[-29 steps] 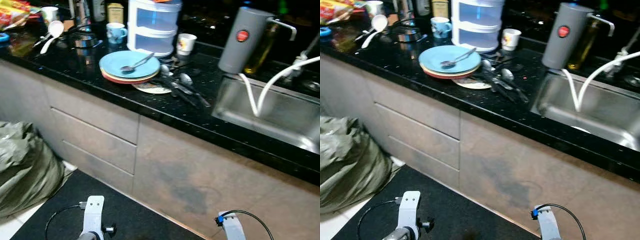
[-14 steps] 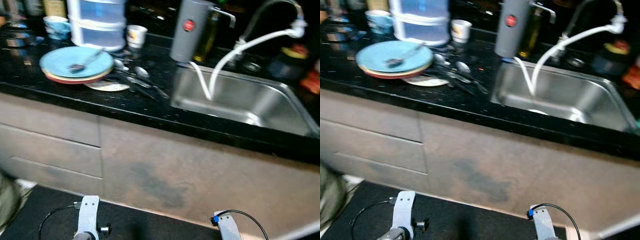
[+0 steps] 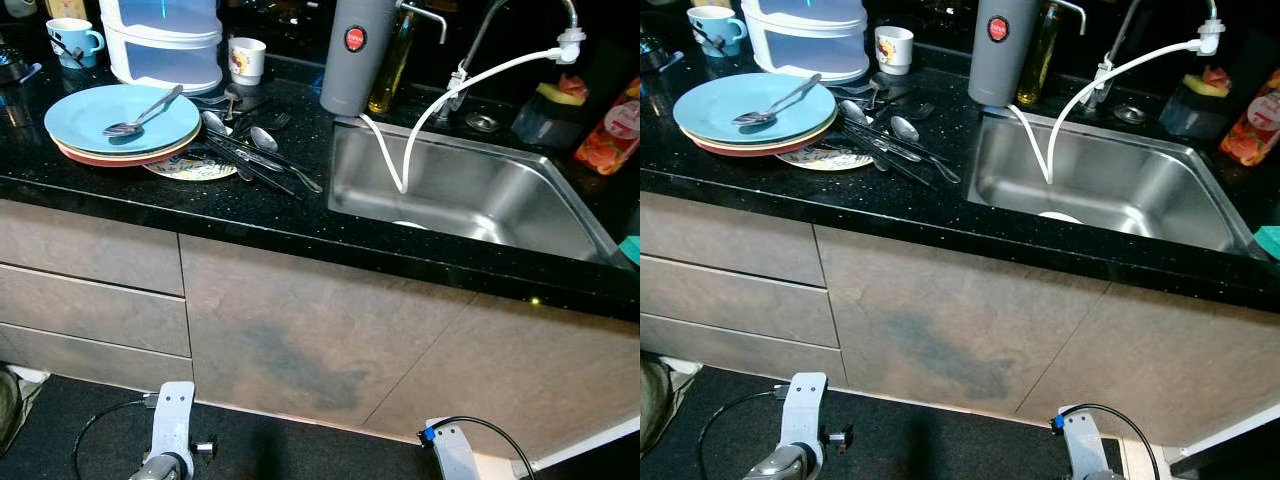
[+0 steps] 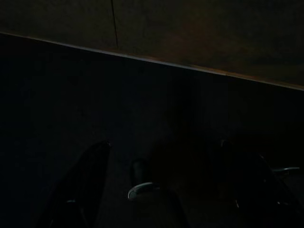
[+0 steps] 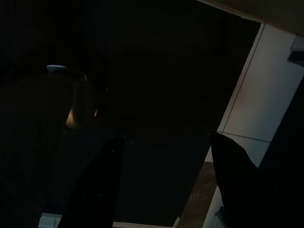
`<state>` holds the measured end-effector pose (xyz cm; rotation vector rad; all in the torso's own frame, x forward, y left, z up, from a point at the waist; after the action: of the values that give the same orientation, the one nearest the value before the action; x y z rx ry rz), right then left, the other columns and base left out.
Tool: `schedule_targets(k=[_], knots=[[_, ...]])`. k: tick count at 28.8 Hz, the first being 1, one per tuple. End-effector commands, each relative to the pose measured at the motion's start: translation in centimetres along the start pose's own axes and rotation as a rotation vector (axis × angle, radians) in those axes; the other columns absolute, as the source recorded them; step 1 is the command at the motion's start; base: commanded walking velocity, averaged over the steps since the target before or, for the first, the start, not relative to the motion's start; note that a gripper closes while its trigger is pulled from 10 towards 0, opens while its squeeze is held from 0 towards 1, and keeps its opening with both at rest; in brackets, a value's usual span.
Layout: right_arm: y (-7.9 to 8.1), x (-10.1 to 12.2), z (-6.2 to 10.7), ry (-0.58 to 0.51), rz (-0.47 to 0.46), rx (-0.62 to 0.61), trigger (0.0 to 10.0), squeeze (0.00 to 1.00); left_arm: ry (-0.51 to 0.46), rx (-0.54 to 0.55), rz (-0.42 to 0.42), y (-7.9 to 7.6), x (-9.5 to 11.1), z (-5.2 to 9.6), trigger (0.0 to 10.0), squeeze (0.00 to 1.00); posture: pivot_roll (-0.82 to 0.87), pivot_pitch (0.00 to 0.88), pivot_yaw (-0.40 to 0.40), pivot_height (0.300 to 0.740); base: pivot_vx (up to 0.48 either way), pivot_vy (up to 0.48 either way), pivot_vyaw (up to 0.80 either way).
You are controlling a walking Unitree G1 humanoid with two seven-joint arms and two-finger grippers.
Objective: Kitchen organization
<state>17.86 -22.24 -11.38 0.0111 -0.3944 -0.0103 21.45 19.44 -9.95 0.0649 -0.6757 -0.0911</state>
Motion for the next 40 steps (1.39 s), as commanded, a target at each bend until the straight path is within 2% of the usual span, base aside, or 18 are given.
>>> schedule_targets(k=[1, 9, 31, 40], knots=[[-0.52, -0.34, 0.10, 0.011, 0.005, -0.014, 10.0, 0.00, -0.001, 0.001, 0.001, -0.14, -0.11, 0.02, 10.0, 0.00, 0.11, 0.000, -0.109, 0.740, 0.000, 0.000, 0.00], [-0.52, -0.31, 0.10, 0.013, 0.010, -0.013, 10.0, 0.00, 0.001, 0.005, 0.002, -0.12, -0.08, 0.01, 10.0, 0.00, 0.12, 0.000, -0.110, 0.740, 0.000, 0.000, -0.77], [-0.35, -0.13, 0.07, 0.005, -0.008, -0.008, 10.0, 0.00, 0.003, 0.003, -0.015, -0.23, -0.12, 0.00, 10.0, 0.00, 0.11, 0.000, -0.107, 0.740, 0.000, 0.000, 0.00], [-0.35, -0.12, 0.07, 0.004, -0.010, -0.008, 10.0, 0.00, 0.002, -0.004, -0.017, -0.34, -0.09, -0.01, 10.0, 0.00, 0.11, 0.000, -0.107, 0.740, 0.246, 0.000, 0.00]])
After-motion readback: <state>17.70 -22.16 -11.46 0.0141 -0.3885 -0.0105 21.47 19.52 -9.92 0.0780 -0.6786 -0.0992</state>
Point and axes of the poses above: a point about 5 cm out from each wrist's last joint towards the gripper, its own z axis pointing back from the gripper into the wrist, its own x axis along the axis of the wrist's last joint, y = z × x, the point moved 3 cm from there along -z, pointing out of the wrist towards the gripper, and after that the axes turned 8 degrees about -z, right-handed, at the moved point
